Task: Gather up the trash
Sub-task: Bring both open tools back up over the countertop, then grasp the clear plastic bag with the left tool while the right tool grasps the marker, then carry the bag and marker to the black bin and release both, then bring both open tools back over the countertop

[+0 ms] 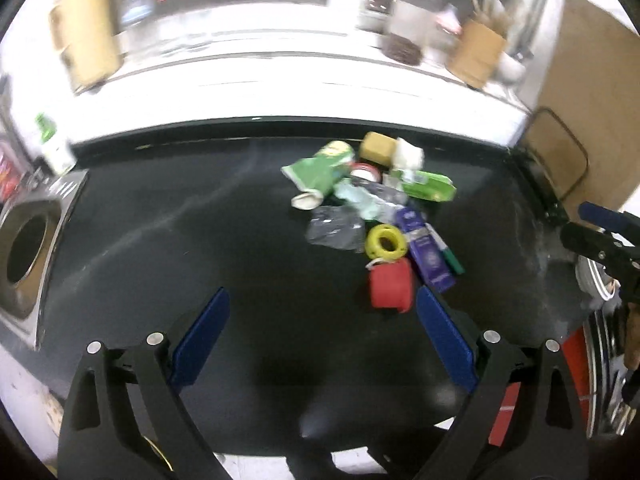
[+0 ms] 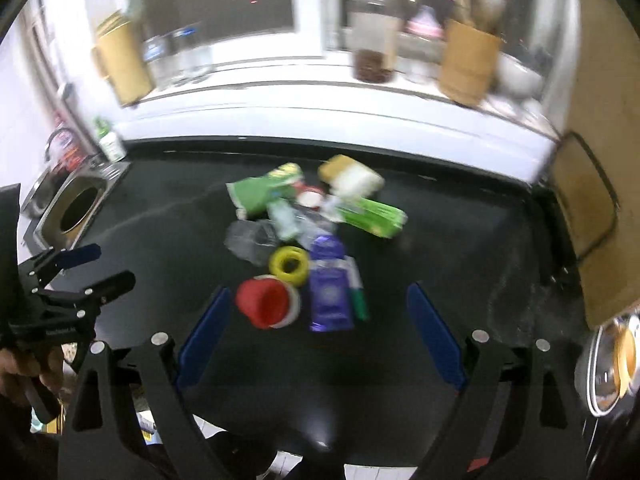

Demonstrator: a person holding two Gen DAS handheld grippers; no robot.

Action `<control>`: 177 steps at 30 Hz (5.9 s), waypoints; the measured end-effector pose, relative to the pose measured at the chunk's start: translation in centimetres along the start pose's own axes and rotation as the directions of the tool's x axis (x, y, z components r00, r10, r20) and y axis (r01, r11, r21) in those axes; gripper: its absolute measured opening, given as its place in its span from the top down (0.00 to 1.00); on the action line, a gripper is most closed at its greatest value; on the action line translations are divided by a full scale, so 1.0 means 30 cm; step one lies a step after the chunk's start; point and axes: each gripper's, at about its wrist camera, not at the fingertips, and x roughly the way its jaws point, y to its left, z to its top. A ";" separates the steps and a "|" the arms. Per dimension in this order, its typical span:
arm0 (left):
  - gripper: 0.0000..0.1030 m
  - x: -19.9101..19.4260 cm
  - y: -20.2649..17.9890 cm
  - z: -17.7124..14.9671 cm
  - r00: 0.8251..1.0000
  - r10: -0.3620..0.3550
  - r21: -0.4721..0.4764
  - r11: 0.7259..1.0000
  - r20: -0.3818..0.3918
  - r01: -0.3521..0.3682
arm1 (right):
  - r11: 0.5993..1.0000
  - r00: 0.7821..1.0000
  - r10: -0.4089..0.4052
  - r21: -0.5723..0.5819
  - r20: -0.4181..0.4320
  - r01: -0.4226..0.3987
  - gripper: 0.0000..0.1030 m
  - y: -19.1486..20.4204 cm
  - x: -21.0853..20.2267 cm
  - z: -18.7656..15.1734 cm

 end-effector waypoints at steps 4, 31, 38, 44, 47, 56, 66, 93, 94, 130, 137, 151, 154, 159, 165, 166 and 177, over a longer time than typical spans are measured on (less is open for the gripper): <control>0.11 0.056 -0.086 0.026 1.000 0.001 0.045 0.999 -0.028 0.001 | 1.000 1.000 -0.011 0.017 -0.013 0.011 0.17 -0.091 0.009 -0.040; 0.11 0.641 -0.047 0.127 0.987 0.073 0.087 0.994 -0.143 -0.061 | 0.991 0.974 0.002 -0.127 -0.225 -0.032 0.35 -0.182 0.652 -0.094; 0.11 0.767 -0.023 0.145 0.981 0.057 0.090 0.995 -0.185 -0.041 | 0.990 0.958 0.023 -0.128 -0.285 -0.061 0.45 -0.191 0.770 -0.107; 0.25 0.800 -0.013 0.146 0.986 0.051 0.105 0.994 -0.161 -0.034 | 0.984 0.963 0.028 -0.163 -0.268 -0.074 0.75 -0.175 0.799 -0.091; 0.46 0.780 -0.027 0.155 0.989 0.028 0.108 0.994 -0.147 -0.012 | 0.982 0.962 0.024 -0.175 -0.272 -0.074 0.86 -0.164 0.807 -0.081; 0.58 0.685 -0.068 0.154 0.994 0.036 0.108 0.994 -0.101 -0.025 | 0.984 0.973 0.034 -0.164 -0.230 -0.073 0.86 -0.169 0.717 -0.055; 0.58 0.450 -0.091 0.108 0.995 0.088 0.084 0.993 -0.054 -0.083 | 0.985 0.989 0.045 -0.159 -0.137 -0.067 0.86 -0.148 0.504 -0.034; 0.58 -0.179 0.361 -0.309 0.923 0.385 -0.275 0.889 0.019 -0.365 | 0.796 0.930 0.348 -0.488 -0.115 -0.358 0.86 0.624 0.240 0.033; 0.58 -0.205 0.397 -0.350 0.915 0.403 -0.306 0.872 0.008 -0.382 | 0.775 0.922 0.367 -0.505 -0.128 -0.379 0.86 0.681 0.240 0.026; 0.20 -0.287 1.279 -1.604 0.840 0.450 -0.826 0.316 -0.302 -0.466 | 0.308 0.634 0.329 -0.556 -0.700 -0.772 0.39 2.297 0.581 -0.704; 0.20 -0.345 1.243 -1.517 0.829 0.472 -0.800 0.349 -0.299 -0.487 | 0.335 0.643 0.362 -0.550 -0.675 -0.765 0.34 2.190 0.522 -0.599; 0.08 -0.254 0.836 -0.710 0.923 0.377 -0.535 0.767 -0.071 -0.355 | 0.716 0.866 0.431 -0.488 -0.254 -0.499 0.20 1.262 0.241 -0.036; 0.08 -0.189 0.678 -0.507 0.957 0.291 -0.414 0.872 0.007 -0.262 | 0.810 0.912 0.377 -0.420 -0.161 -0.409 0.20 1.023 0.200 0.035; 0.08 -0.076 0.411 -0.229 0.985 0.163 -0.216 0.966 0.065 -0.145 | 0.927 0.976 0.217 -0.312 -0.016 -0.211 0.20 0.569 0.122 0.100; 0.08 0.023 0.102 -0.060 0.997 0.057 -0.041 0.998 0.053 -0.054 | 0.984 0.996 0.088 -0.154 0.020 -0.084 0.20 0.157 0.067 0.063; 0.08 0.039 0.058 -0.047 0.998 0.038 -0.021 0.999 0.045 -0.037 | 0.988 0.997 0.075 -0.133 0.019 -0.072 0.20 0.118 0.062 0.051; 0.08 0.147 -0.164 -0.027 1.000 -0.020 0.114 0.993 -0.018 0.022 | 0.997 0.998 0.068 -0.033 -0.013 -0.069 0.20 -0.040 0.106 -0.027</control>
